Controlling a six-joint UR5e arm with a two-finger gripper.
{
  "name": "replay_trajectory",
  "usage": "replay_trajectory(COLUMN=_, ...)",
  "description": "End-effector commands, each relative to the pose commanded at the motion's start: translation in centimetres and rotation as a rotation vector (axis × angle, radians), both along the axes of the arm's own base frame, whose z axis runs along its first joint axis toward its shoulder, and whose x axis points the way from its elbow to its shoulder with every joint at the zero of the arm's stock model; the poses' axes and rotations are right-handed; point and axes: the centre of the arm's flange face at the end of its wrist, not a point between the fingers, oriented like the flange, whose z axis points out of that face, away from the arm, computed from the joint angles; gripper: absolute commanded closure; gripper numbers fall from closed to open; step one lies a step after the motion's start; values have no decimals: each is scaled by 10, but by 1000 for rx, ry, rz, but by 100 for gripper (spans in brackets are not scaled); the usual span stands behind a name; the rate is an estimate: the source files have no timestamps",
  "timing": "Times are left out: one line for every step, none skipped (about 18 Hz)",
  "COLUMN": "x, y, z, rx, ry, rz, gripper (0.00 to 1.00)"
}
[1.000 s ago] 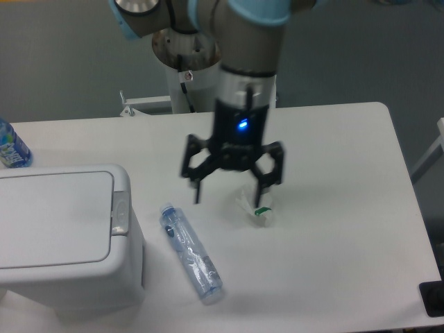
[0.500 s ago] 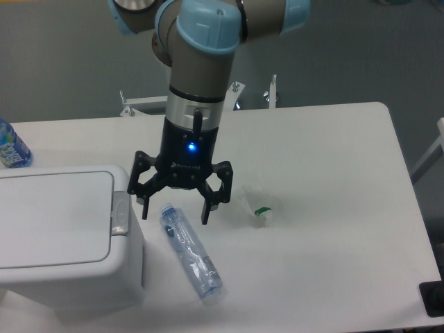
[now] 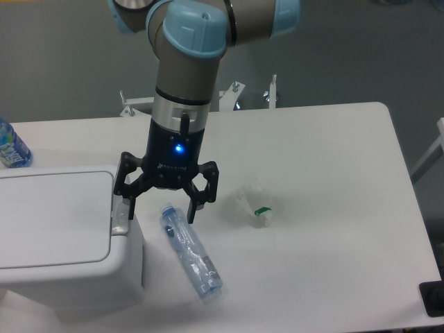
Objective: Open the trash can
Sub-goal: 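Lower the gripper fingers onto the lid edge of the trash bin, then push the bin lid down so it swings open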
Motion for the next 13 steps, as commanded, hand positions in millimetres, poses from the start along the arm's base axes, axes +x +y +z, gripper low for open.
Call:
replay_trajectory(x=4, y=2, z=0, rx=-1, ry=1, rz=-7, gripper=0)
replay_trajectory(x=5, y=3, z=-2, rx=-3, ry=-1, rz=-8, gripper=0)
replay_trajectory(x=6, y=3, z=-4, rx=-7, ry=-3, rz=-11, gripper=0)
replay_trajectory(x=5, y=4, z=-5, rx=-7, ry=-3, rz=-11, gripper=0)
replay_trajectory(x=5, y=4, z=-6, rx=-8, ry=-4, rz=-11, gripper=0)
replay_trajectory(x=6, y=4, z=-7, rx=-9, ry=-5, rz=-13, gripper=0)
replay_trajectory(x=6, y=4, z=-7, rx=-10, ry=-6, rz=-13, gripper=0)
replay_trajectory(x=6, y=4, z=-8, rx=-11, ry=-7, rz=-13, gripper=0)
replay_trajectory(x=6, y=4, z=-9, rx=-12, ry=-7, rz=-14, gripper=0)
replay_trajectory(x=6, y=4, z=-10, rx=-14, ry=-7, rz=-15, gripper=0)
replay_trajectory(x=6, y=4, z=-10, rx=-14, ry=-7, rz=-15, gripper=0)
replay_trajectory(x=6, y=5, z=-12, rx=-16, ry=-9, rz=-15, gripper=0)
replay_trajectory(x=6, y=5, z=-12, rx=-16, ry=-9, rz=-15, gripper=0)
